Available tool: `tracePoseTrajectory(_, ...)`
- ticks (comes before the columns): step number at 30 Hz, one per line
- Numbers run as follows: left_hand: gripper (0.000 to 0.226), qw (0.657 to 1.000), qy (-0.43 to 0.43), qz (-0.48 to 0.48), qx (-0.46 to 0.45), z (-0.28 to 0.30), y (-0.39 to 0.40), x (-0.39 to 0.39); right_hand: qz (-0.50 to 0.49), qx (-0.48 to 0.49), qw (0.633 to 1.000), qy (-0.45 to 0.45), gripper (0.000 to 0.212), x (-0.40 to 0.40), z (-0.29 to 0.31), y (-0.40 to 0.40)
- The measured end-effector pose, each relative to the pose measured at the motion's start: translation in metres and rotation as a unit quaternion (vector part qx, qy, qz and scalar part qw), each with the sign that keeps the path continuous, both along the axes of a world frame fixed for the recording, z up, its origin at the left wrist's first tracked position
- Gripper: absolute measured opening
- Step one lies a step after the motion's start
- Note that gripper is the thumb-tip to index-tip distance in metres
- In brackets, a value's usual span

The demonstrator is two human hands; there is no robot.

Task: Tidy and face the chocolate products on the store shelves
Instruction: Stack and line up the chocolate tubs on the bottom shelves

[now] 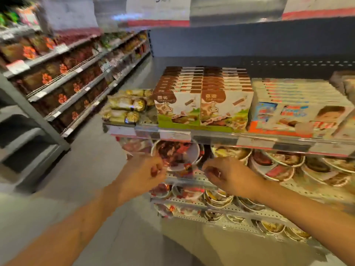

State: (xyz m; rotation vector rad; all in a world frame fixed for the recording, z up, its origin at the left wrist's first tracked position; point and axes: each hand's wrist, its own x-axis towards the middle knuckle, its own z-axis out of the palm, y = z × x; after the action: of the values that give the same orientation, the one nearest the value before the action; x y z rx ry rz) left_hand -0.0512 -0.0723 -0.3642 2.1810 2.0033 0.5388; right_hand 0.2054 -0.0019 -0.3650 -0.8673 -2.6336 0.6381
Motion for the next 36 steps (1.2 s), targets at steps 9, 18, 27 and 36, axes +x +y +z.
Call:
tracePoseTrajectory(9, 0.075, 0.98, 0.172, -0.029, 0.093, -0.065, 0.043, -0.076, -0.273, -0.092, 0.956, 0.05, 0.044, -0.057, -0.068, 0.026)
tracePoseTrajectory(18, 0.124, 0.973, 0.031, 0.121, 0.196, -0.1, 0.065, -0.111, -0.198, -0.168, 0.932, 0.254, 0.131, -0.078, -0.132, 0.035)
tracePoseTrajectory(27, 0.128, 0.935, -0.215, 0.165, 0.229, -0.119, 0.096, -0.121, -0.266, 0.031, 0.927, 0.263, 0.139, -0.12, -0.153, 0.024)
tracePoseTrajectory(36, 0.116, 0.929, -0.271, 0.183, 0.174, -0.118, 0.095, -0.121, -0.295, 0.076, 0.92, 0.246, 0.129, -0.123, -0.148, 0.029)
